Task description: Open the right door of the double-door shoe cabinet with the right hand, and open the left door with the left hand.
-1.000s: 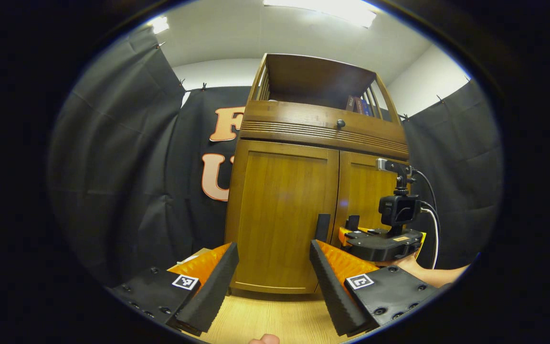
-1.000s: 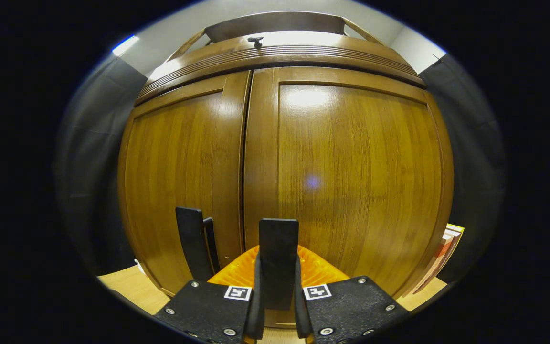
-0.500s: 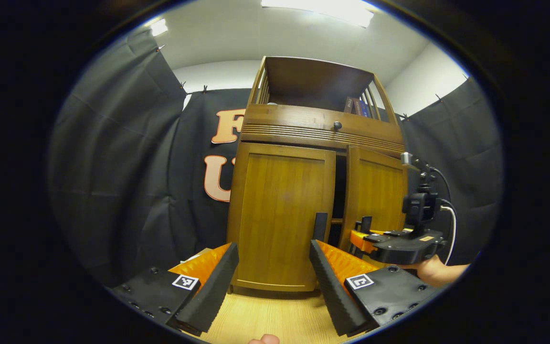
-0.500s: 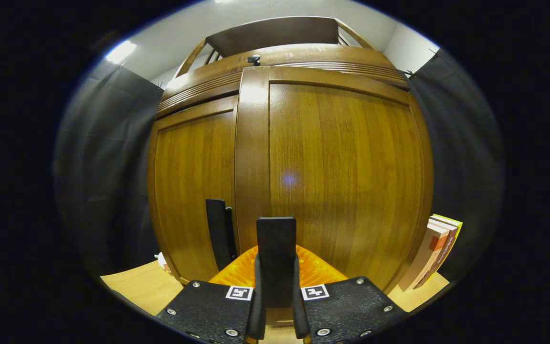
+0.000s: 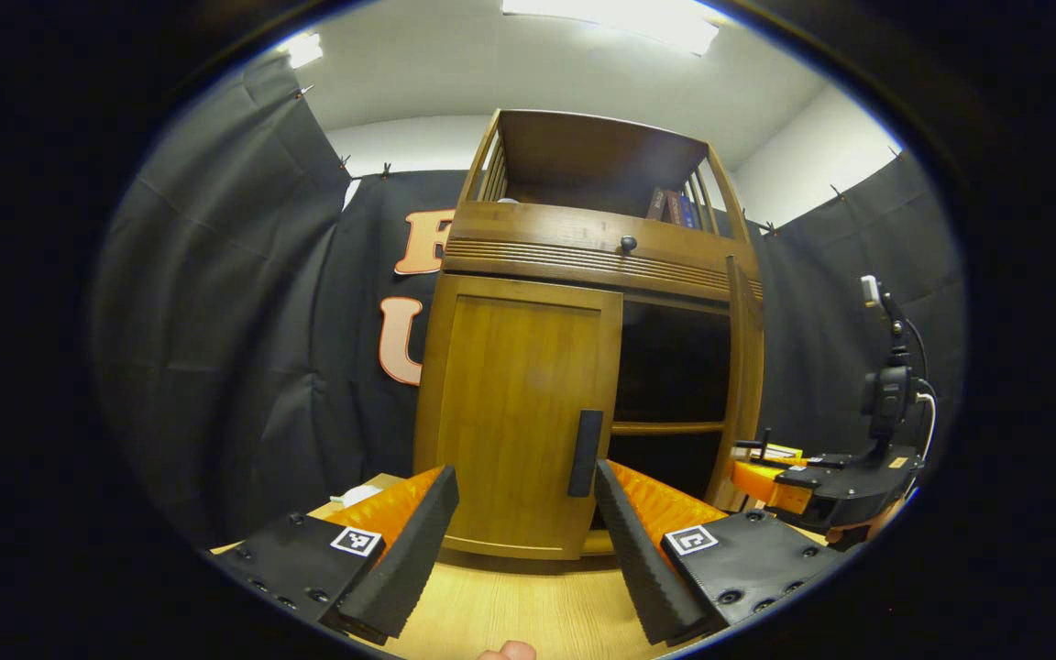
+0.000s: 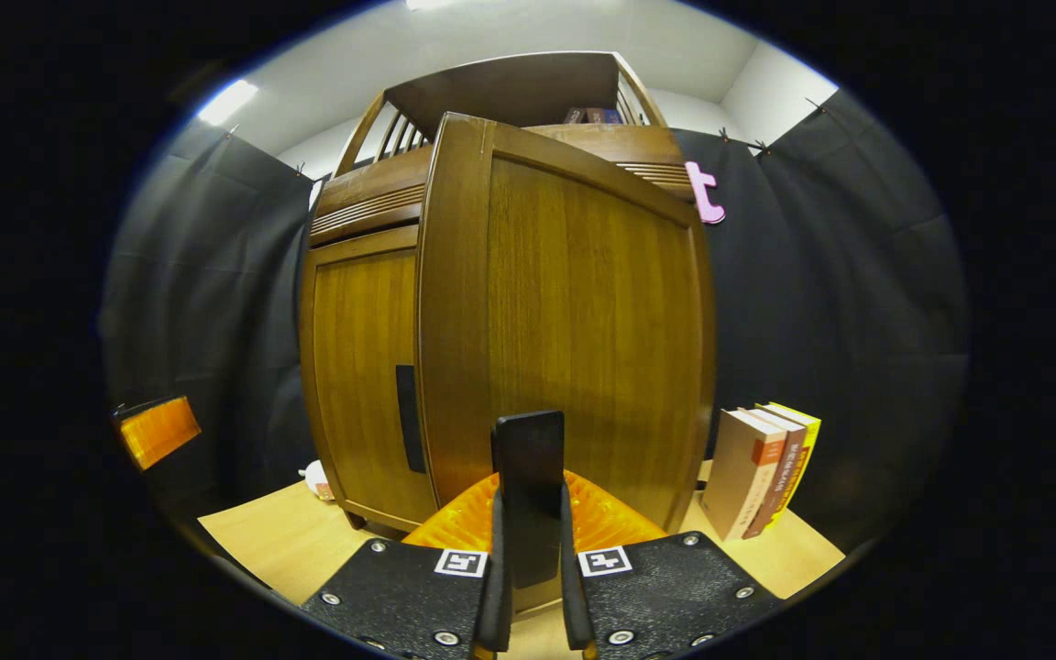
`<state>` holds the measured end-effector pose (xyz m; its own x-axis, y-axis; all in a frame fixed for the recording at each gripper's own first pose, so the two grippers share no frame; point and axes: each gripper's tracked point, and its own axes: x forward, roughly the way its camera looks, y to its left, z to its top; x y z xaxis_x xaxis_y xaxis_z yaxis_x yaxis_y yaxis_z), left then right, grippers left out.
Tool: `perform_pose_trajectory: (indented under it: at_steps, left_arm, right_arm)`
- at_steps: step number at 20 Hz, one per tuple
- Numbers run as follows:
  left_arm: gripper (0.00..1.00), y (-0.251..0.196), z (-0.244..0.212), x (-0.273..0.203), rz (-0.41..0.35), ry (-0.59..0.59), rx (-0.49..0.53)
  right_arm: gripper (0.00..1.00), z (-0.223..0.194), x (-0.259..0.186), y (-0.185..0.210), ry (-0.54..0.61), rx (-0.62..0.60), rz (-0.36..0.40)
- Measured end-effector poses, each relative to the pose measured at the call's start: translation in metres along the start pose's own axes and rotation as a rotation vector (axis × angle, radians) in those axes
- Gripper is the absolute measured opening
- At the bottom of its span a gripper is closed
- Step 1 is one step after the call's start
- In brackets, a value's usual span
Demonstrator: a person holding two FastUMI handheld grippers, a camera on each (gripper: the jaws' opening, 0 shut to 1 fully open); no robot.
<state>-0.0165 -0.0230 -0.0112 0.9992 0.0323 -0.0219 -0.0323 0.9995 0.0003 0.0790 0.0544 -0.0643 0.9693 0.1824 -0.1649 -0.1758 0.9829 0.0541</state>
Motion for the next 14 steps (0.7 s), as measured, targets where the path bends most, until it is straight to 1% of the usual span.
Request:
perform_pose_trajectory:
  at_steps: [1,2,3,4,5,6,7,10,11,12,13,14]
  left_arm:
    - [0.93,-0.003,-0.001,0.0,-0.004,0.002,-0.001]
    - [0.93,-0.007,-0.002,0.0,-0.007,0.003,-0.001]
    - [0.93,-0.009,-0.003,-0.002,-0.006,0.0,-0.002]
    - [0.92,-0.011,-0.003,-0.002,-0.004,0.002,-0.002]
    - [0.93,-0.013,-0.006,-0.002,-0.001,0.005,-0.005]
    - [0.93,-0.016,-0.006,-0.001,-0.003,0.003,-0.01]
    - [0.92,-0.017,-0.006,-0.001,-0.001,0.0,-0.016]
    - [0.93,-0.02,-0.011,0.006,0.004,0.013,-0.011]
    - [1.0,-0.02,-0.013,0.008,0.009,0.009,-0.01]
    - [0.93,-0.02,-0.016,0.009,0.015,0.012,-0.011]
    - [0.92,-0.021,-0.021,0.008,0.017,0.021,-0.009]
    - [0.92,-0.021,-0.026,0.009,0.019,0.028,-0.006]
  right_arm:
    - [0.22,0.0,-0.007,-0.008,0.001,0.002,-0.019]
    - [0.19,0.0,-0.014,-0.016,-0.002,-0.001,-0.032]
    - [0.19,0.0,-0.02,-0.022,-0.002,-0.008,-0.038]
    - [0.15,-0.002,-0.025,-0.027,0.002,-0.008,-0.045]
    - [0.16,-0.002,-0.028,-0.032,0.004,-0.011,-0.051]
    - [0.21,-0.001,-0.031,-0.037,0.008,-0.019,-0.055]
    - [0.15,-0.001,-0.036,-0.043,0.011,-0.022,-0.065]
    - [0.12,0.001,-0.052,-0.071,0.019,-0.028,-0.095]
    - [0.12,0.001,-0.057,-0.08,0.027,-0.032,-0.104]
    - [0.12,0.001,-0.06,-0.092,0.031,-0.04,-0.116]
    - [0.15,0.001,-0.064,-0.104,0.028,-0.05,-0.132]
    - [0.07,0.002,-0.068,-0.116,0.024,-0.061,-0.152]
